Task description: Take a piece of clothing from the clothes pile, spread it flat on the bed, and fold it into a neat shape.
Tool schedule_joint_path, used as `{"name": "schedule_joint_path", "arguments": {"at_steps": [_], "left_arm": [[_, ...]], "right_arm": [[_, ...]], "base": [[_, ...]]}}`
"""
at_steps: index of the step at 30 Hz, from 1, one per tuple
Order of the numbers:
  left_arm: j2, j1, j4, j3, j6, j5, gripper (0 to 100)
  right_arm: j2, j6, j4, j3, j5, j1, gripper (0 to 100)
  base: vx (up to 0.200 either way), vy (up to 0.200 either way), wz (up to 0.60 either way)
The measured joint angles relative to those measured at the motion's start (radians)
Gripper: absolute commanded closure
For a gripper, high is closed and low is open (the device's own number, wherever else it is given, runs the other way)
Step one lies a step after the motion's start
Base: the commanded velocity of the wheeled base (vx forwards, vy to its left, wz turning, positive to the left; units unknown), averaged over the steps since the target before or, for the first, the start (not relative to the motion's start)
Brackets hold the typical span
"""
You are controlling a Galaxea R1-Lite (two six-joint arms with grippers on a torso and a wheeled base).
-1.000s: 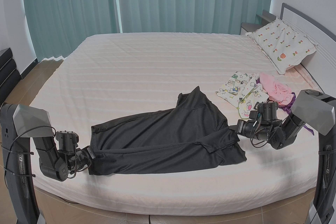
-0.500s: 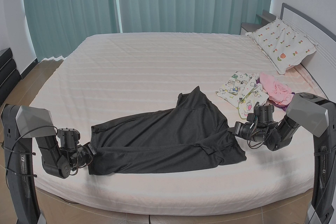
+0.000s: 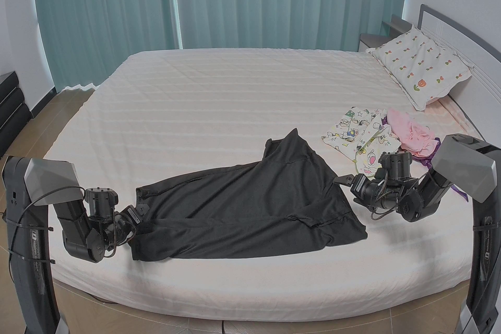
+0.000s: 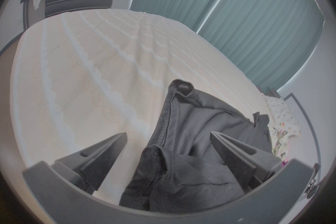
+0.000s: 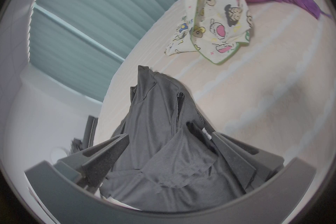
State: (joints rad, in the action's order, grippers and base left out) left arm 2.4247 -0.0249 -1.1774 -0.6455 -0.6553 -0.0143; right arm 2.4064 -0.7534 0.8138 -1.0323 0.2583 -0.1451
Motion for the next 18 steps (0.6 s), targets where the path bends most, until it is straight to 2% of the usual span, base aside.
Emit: {"name": "schedule_joint_path", "arguments": {"at_steps": [3,6,10,13,18], "left_arm": [[-0.013,-0.008,0.000,-0.001,-0.039,0.037,0],[-0.026,-0.017,0.000,0.000,-0.083,0.080,0],[-0.042,-0.036,0.003,0.000,-0.130,0.141,0],[-0.047,-0.051,0.003,-0.002,-0.142,0.172,0],[-0.050,-0.064,0.003,-0.003,-0.146,0.182,0]], "right_arm": [[-0.034,-0.115,-0.040,0.022,-0.044,-0.017,0],[-0.057,-0.176,-0.086,0.043,-0.123,-0.056,0],[-0.063,-0.199,-0.118,0.060,-0.221,-0.105,0],[-0.042,-0.203,-0.123,0.061,-0.255,-0.129,0],[0.000,-0.204,-0.124,0.018,-0.281,-0.146,0]], "base": [[0.000,0.000,0.00],[0.000,0.000,0.00],[0.000,0.000,0.00],[0.000,0.000,0.00],[0.000,0.000,0.00]]}}
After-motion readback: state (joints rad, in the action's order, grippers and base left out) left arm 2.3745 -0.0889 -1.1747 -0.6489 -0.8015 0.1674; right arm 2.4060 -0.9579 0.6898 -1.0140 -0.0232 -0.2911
